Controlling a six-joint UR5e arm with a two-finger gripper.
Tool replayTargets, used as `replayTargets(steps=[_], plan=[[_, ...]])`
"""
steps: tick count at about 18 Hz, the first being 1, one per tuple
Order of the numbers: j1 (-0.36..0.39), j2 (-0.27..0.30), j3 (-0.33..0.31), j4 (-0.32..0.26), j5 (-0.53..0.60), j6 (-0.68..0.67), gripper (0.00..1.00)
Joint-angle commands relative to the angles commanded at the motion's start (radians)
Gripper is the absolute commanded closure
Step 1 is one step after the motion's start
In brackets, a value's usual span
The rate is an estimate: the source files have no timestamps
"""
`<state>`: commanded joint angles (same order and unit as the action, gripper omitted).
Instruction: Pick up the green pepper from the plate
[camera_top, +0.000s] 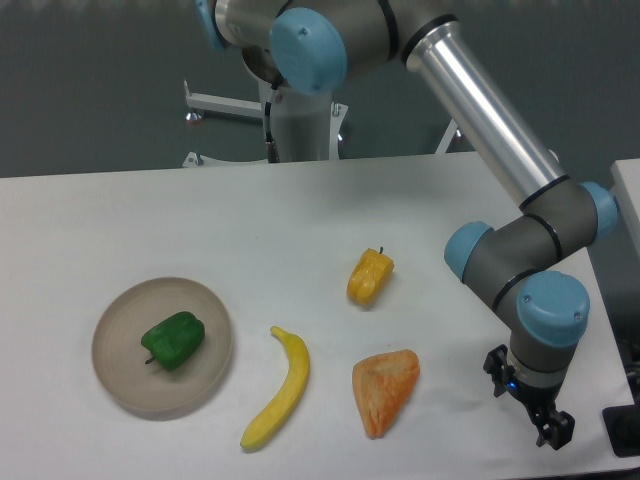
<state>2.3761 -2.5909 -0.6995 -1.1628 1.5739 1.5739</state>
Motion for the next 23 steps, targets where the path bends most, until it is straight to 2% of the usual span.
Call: replayTargets(steps=[15,19,23], plan=[[-0.015,0.037,-0.029,-0.009,0.011,-0.017,0.0],[-0.052,0.064,-0.044,-0.015,0.006,-0.104,0.0],[-0.089,0.121,-0.093,-0.02,-0.03,-0.26,0.0]])
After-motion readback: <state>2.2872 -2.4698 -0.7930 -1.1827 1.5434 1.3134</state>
